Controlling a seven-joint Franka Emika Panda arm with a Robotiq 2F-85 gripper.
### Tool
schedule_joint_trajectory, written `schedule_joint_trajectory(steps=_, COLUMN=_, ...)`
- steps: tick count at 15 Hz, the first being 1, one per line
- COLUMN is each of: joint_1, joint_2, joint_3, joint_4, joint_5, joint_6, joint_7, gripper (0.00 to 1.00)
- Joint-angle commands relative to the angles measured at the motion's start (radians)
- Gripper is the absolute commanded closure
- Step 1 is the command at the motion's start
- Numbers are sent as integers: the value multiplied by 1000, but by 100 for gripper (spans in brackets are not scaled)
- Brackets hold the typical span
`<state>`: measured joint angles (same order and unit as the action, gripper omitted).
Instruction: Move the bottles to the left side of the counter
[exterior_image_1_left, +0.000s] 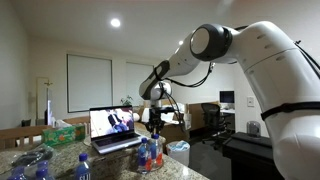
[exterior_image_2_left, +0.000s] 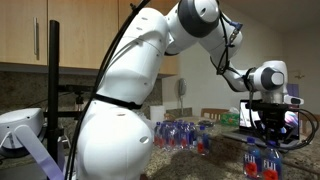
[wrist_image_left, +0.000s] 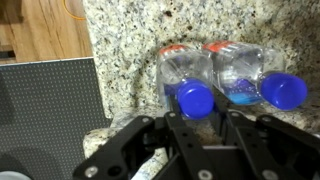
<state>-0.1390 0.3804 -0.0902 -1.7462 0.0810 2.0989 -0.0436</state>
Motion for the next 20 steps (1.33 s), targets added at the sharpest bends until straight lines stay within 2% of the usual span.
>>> schedule_joint_trajectory(steps=1, joint_1=14, joint_2=-1, joint_3=-16, joint_4=28, joint_5=-51, joint_6=-56, joint_7=50, gripper=86)
schedule_joint_trajectory(steps=3, joint_1=17, joint_2=-18, joint_3=-19, joint_4=37, joint_5=-84, joint_6=-94, joint_7=42, gripper=86)
schedule_joint_trajectory(steps=7, joint_1=19, joint_2=-94, joint_3=-8, joint_4=95, joint_5=-151, joint_6=-279, joint_7=-24, gripper=86)
schedule_joint_trajectory(steps=12, joint_1=51, joint_2=-250, joint_3=16, joint_4=177, joint_5=-116, joint_6=-495, joint_7=19, gripper=86)
schedule_joint_trajectory(steps=16, joint_1=108, joint_2=-308, joint_3=66, joint_4=196, joint_5=-81, joint_6=-474, joint_7=32, gripper=86)
schedule_joint_trajectory(steps=20, joint_1=181, joint_2=-256, joint_3=130, joint_4=219, joint_5=-60, joint_6=-458, joint_7=42, gripper=86)
